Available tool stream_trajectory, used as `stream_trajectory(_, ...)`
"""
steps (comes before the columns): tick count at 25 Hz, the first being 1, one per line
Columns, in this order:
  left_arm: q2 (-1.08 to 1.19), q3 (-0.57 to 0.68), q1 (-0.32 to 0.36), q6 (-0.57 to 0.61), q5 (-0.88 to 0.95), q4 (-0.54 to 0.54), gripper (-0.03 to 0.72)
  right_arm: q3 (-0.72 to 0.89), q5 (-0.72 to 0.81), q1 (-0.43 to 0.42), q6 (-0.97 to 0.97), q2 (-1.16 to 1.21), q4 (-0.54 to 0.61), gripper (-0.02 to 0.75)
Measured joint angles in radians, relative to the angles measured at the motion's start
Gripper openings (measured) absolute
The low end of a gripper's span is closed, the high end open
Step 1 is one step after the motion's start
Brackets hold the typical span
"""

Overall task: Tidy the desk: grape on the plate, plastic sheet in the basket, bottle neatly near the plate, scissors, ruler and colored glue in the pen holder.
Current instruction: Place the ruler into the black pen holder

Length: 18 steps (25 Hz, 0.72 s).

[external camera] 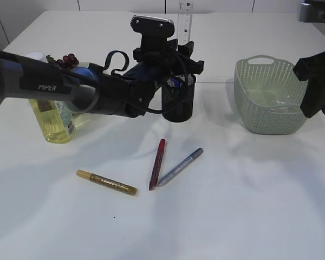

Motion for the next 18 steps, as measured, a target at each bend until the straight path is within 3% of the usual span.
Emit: stream_trajectory(18,0.0,0.0,0.014,0.0,0.046,-0.002,0.279,0.0,0.0,0.0,-0.001,0.0,-0.002,0.282)
